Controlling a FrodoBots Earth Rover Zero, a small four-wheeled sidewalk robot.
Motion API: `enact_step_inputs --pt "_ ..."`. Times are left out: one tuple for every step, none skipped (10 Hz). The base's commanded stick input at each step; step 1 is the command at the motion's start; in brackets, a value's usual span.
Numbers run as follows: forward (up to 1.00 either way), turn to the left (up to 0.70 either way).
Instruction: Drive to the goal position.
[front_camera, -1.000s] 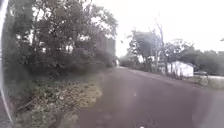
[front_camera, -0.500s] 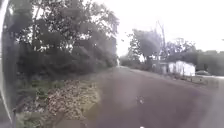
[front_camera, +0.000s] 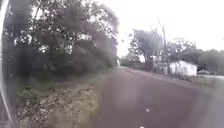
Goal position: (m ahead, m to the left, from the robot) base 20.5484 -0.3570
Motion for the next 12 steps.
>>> enact_step_inputs --pt "0.70 0.01" --pt "0.70 0.01" --pt "0.70 0.01" --pt "0.70 0.01" --pt "0.70 0.01" --pt "0.70 0.01" --pt "0.70 0.01" --pt "0.70 -0.02" --pt "0.70 -0.25" --pt "0.70 -0.33" --pt "0.70 -0.24" --pt "0.70 0.01"
